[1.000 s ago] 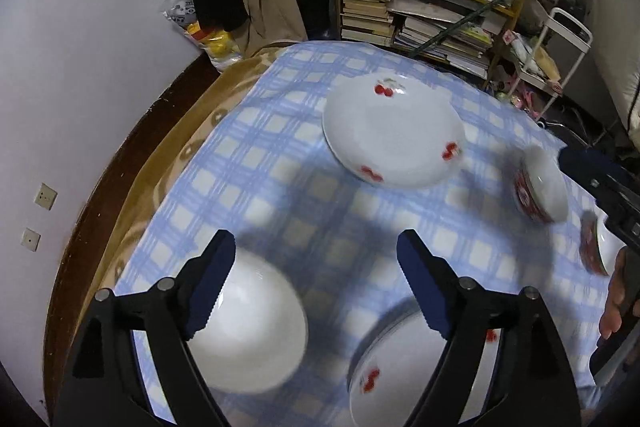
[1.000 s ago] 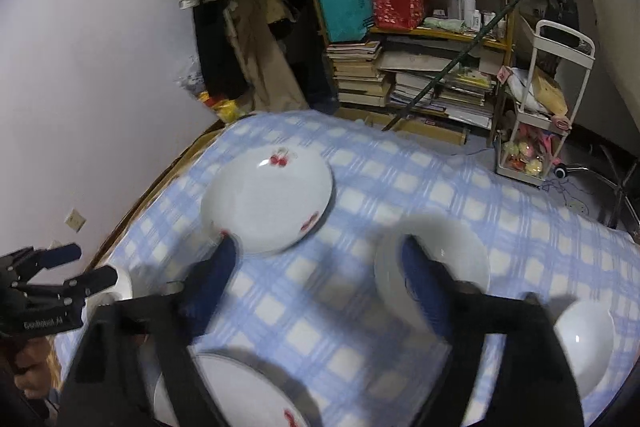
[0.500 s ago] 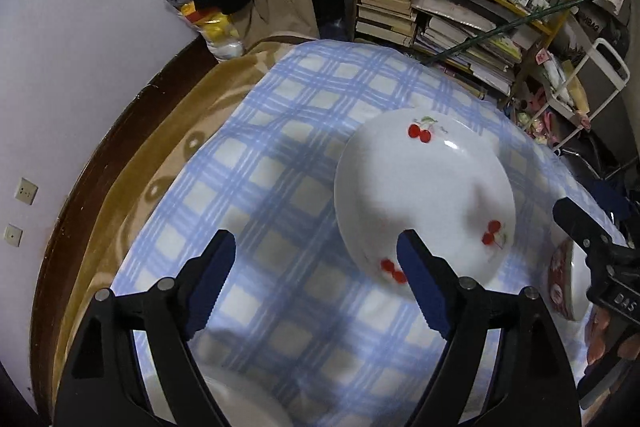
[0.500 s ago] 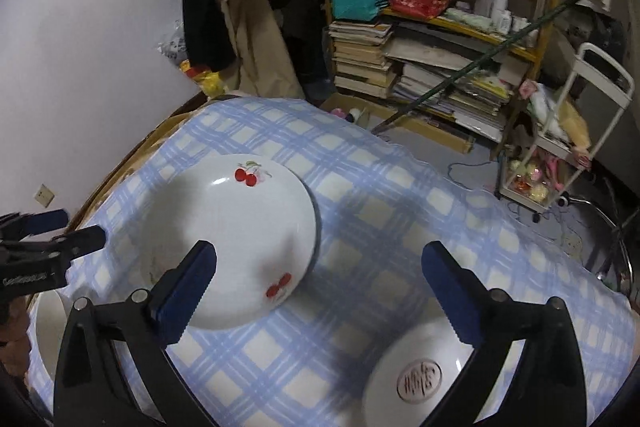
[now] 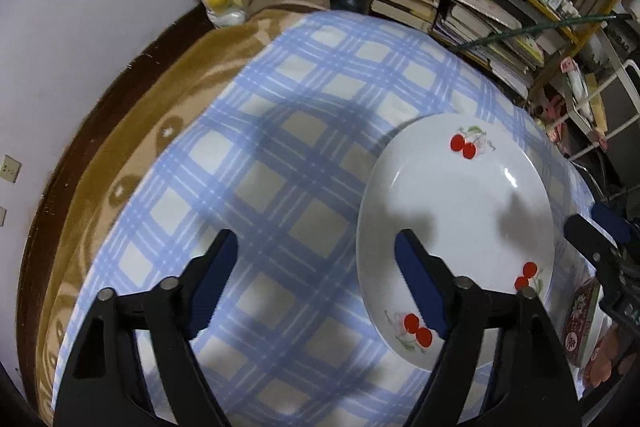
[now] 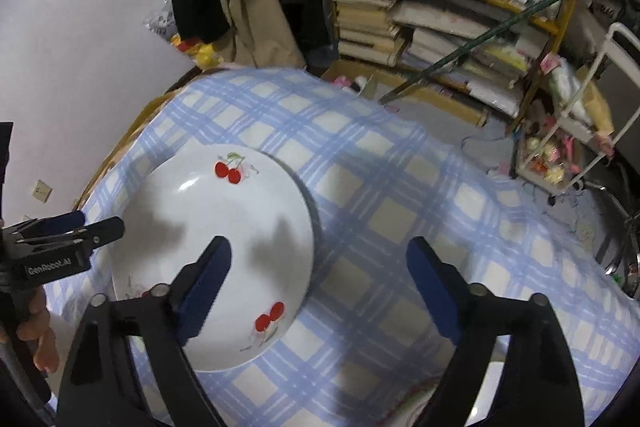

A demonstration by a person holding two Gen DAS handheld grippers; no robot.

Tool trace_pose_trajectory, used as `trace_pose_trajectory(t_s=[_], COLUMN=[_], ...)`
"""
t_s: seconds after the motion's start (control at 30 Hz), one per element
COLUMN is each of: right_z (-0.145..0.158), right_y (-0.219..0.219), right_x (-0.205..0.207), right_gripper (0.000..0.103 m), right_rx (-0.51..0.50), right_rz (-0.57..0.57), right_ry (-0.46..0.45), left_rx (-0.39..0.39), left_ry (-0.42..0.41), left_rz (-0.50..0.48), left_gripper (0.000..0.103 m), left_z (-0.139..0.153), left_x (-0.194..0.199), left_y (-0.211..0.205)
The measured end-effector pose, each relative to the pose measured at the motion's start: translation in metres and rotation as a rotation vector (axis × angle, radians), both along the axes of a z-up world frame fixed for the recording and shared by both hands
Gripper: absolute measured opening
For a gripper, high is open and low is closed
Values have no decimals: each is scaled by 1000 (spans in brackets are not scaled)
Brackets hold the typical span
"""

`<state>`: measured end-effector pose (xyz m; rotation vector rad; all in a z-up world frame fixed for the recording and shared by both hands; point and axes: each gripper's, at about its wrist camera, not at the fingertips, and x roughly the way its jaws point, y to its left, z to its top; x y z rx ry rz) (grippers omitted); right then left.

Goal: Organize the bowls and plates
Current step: 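Close the left tool on the stacked plates' rim while the right tool grips it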

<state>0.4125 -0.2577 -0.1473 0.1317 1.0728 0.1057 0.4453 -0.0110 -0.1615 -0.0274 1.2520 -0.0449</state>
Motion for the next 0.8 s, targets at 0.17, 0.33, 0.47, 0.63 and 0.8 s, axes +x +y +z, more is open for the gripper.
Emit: trace_pose_trajectory(t_s=[0.17,0.33,0.47,0.63,0.8], right_z=[-21,-37,-40,-39,-34], right_y=[6,9,7,5,5], right_x=[11,12,13,12,10], right_gripper=[55,17,12,10,10], right_rx=[28,42,86,128,132], right_rz=[20,31,17,0,-12], right_ry=[103,165,164,172,174], left_rx=[-90,-75,-132,-170,-170], left_ry=[59,64,88,137,151], left_rz=[15,-4,32,41,24], left_gripper=[23,11,13,15,15], left_z=[-12,-14,-20,-27,-23], left_x=[-1,0,8,20,21], left_y=[-3,-16,-8,-2,-1])
